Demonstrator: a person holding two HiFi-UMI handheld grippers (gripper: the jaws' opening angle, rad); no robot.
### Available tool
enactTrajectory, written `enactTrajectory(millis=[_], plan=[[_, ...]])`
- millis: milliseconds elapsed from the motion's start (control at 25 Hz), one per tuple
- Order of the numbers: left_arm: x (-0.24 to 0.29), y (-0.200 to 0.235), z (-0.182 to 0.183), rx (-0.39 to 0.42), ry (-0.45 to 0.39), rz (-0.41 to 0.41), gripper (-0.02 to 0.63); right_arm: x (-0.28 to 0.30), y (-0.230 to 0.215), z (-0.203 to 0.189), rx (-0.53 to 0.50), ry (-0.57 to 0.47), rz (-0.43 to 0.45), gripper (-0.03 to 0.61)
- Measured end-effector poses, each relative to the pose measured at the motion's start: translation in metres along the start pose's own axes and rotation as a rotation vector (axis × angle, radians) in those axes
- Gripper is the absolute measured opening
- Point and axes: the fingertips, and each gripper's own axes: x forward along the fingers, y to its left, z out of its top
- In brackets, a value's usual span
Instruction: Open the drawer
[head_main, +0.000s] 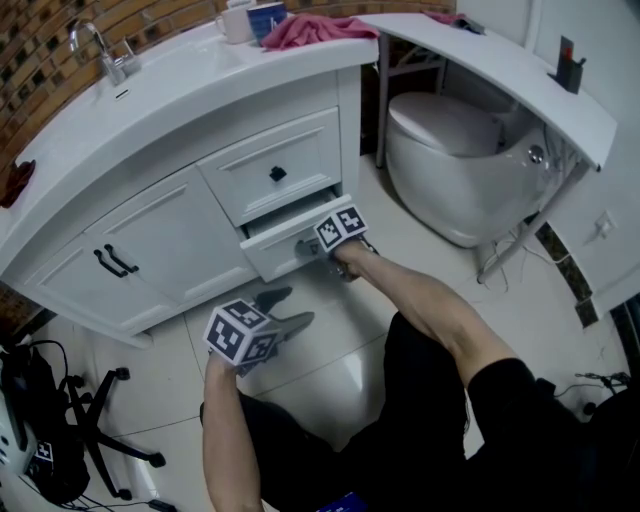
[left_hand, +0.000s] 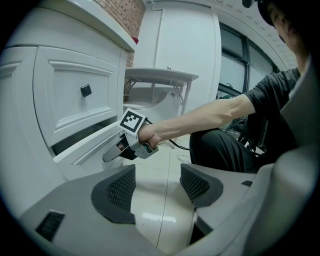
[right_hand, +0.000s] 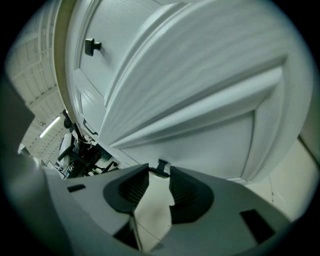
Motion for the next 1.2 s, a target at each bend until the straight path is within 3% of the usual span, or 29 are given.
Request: enactTrajectory(millis=[560,800,1000,1200], plan=[[-0.001,-0.020,0.008,0.010,-0.021,-0.026,0.285,-0.010,0.009,-0.021,-0.062,0.069,-0.006,0.140],[-0.021,-0.052,0.042,-0.172,-0.258,-0.247,0.264,-0.015,0.013,-0.032,-0.091,0.105,-0.010,0.137],[-0.038,-0.058,0.058,-0.241,-0.370,-0.295,0.244,-0.020,0.017,-0.040,-0.111,0.127,-0.014,0.135],[-0.043,-0.067,0.061,-0.240,-0.388,-0.302,0.244,-0.024,0.022,-0.049,-0.134,0.151,-0.018,0.132]])
